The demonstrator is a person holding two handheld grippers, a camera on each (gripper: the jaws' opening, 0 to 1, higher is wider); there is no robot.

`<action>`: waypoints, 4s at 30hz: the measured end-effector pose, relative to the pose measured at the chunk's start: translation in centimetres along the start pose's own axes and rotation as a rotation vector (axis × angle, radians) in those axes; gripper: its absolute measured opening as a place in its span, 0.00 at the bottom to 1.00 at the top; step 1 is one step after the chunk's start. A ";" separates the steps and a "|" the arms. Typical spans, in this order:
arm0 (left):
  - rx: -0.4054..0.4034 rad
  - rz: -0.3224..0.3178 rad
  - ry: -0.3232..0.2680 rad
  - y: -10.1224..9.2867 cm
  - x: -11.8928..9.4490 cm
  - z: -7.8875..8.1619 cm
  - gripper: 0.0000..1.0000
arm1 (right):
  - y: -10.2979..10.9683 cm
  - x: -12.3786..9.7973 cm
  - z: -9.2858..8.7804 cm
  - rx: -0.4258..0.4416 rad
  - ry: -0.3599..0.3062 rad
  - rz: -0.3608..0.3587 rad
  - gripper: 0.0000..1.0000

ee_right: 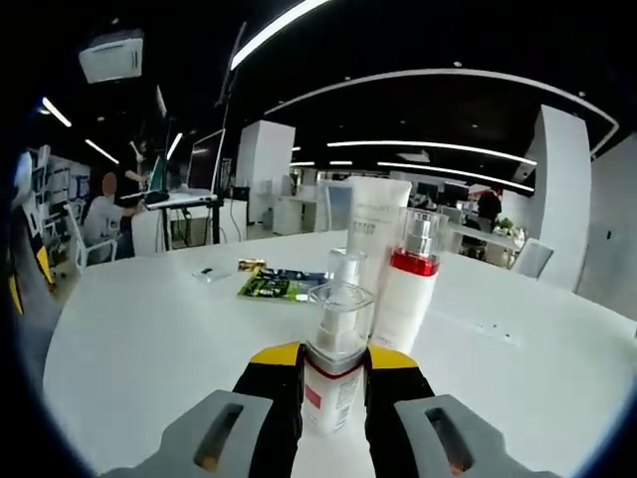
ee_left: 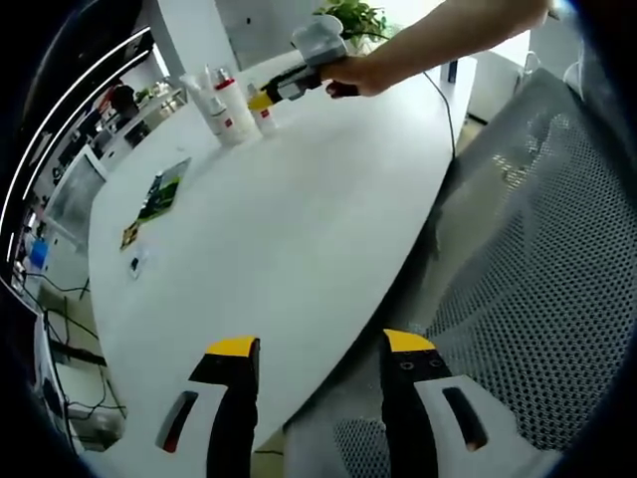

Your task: Arrange the skincare products in the storage area until every visible bottle or jar stands upright without overlapping.

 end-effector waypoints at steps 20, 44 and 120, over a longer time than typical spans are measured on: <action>0.001 0.005 -0.006 0.0 -0.1 0.1 0.45 | -0.3 0.7 0.2 0.080 0.076 -0.014 0.25; 0.005 0.006 -0.007 0.0 -0.1 0.1 0.44 | 1.5 0.4 -2.2 0.233 0.315 -0.249 0.18; -0.008 -0.003 -0.007 0.0 -0.1 0.1 0.41 | -0.8 4.6 -2.3 0.252 0.342 -0.384 0.13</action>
Point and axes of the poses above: the point that each gripper's makers call its tool centre point, and the gripper's own axes: x roughly forward along the fingers, y roughly to its left, z roughly out of its top, the point moved 6 cm from there along -x, roughly backward along the fingers, and after that the axes turned 15 degrees about -z, right-handed, at the moved point
